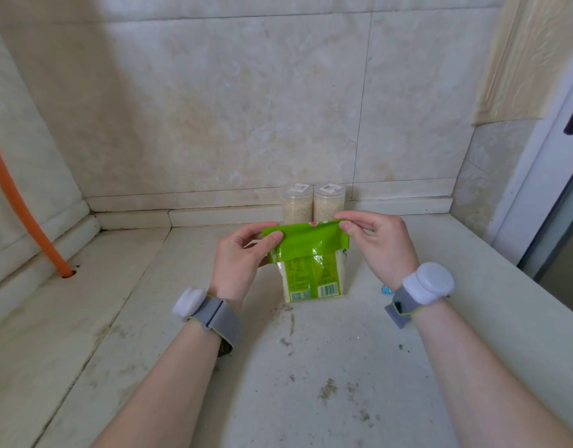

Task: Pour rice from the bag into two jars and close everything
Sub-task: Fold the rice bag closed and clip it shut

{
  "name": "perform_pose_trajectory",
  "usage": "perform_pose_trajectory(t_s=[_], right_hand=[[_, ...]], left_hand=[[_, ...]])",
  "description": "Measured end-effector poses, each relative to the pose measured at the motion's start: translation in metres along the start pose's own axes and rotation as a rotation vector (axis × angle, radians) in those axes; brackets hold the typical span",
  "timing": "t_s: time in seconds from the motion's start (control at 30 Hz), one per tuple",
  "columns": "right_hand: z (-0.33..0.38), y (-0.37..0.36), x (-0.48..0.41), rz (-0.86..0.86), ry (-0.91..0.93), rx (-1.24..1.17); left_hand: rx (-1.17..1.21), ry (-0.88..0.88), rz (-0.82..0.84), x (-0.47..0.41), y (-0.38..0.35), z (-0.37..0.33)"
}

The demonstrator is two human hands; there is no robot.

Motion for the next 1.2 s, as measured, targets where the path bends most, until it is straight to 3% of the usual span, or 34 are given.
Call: perform_pose_trajectory(t_s=[0.13,0.2,0.27,0.33,0.47,0.63,0.77,1.2], right_hand=[[-0.004,0.007,-0.003,-0.126,-0.069,-0.103],[-0.021,0.025,-0.007,-0.219,-0.223,0.203],[-0.042,0.044,-0.004,-0.082,-0.498,0.610],[-0.056,0.050,0.000,0.166,-0.702,0.733],[-0.050,0.044,0.007,0.407,-0.782,0.676],[-0.046,0.045,0.017,0.401,-0.857,0.326],[-0.044,0.044,0.016,0.488,-0.861,0.281],[-0.045,0.042,0.016,0.477,-0.793,0.213]], left_hand=[[0.013,0.041,-0.021,-0.001,0.001,0.004],[0.015,0.027,-0.029,-0.001,0.000,0.003],[0.022,0.030,-0.041,-0.002,0.000,0.003],[0.031,0.037,-0.050,-0.002,0.000,0.003],[0.025,0.035,-0.043,-0.001,-0.001,0.002],[0.021,0.033,-0.049,-0.001,0.000,0.002],[0.020,0.034,-0.041,-0.001,-0.002,0.001],[0.027,0.033,-0.034,0.000,-0.002,0.001]])
Point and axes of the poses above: each hand's wrist, its own x-axis away from the middle knuckle, its own y-axis out of the back of the hand, z = x × y, the point moved 3 cm from there along -x, towards the middle knuckle, and after that the axes turned 3 degrees about -x, right-handed, at the moved point
